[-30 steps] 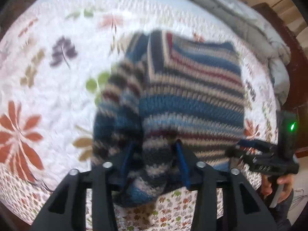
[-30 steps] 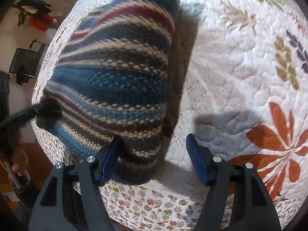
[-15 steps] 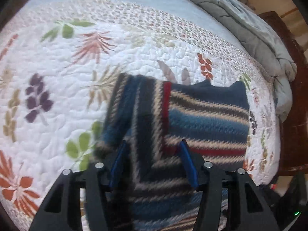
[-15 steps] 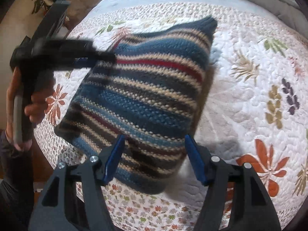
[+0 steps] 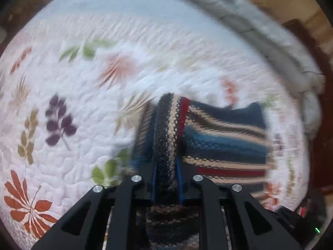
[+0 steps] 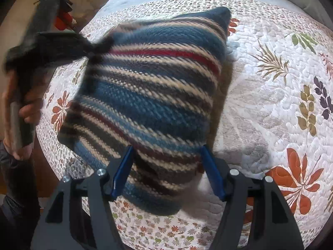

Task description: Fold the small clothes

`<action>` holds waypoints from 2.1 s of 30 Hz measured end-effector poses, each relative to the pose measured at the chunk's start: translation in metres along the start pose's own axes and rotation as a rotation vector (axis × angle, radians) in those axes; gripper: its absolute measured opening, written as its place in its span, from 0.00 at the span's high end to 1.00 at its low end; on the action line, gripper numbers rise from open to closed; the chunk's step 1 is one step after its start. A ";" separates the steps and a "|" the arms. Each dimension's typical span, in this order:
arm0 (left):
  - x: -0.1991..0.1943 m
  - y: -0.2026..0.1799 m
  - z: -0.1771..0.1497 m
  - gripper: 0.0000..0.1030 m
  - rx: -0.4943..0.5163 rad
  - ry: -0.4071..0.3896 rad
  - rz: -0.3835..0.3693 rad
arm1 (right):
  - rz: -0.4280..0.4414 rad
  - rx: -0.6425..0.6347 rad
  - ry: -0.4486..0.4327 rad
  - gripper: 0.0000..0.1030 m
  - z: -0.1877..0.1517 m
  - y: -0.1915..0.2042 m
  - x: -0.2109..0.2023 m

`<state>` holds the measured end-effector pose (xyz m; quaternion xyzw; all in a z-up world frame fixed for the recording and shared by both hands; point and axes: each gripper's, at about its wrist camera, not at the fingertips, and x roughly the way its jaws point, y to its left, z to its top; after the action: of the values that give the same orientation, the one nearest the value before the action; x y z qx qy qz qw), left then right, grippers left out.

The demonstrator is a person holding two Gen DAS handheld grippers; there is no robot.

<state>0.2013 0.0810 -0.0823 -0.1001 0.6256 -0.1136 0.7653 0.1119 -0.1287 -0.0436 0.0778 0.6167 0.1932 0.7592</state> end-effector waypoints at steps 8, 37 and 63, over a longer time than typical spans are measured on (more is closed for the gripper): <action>-0.019 0.014 -0.017 0.60 -0.030 -0.020 -0.053 | 0.005 0.025 0.028 0.35 -0.003 -0.001 0.015; -0.066 0.044 -0.185 0.36 -0.049 -0.038 0.047 | -0.078 -0.019 0.043 0.30 -0.010 0.017 0.026; -0.108 0.060 -0.133 0.78 -0.151 -0.245 -0.052 | 0.027 -0.047 -0.019 0.30 -0.011 0.036 -0.008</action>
<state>0.0529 0.1692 -0.0251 -0.1867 0.5315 -0.0729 0.8230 0.0928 -0.1006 -0.0259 0.0699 0.6037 0.2171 0.7639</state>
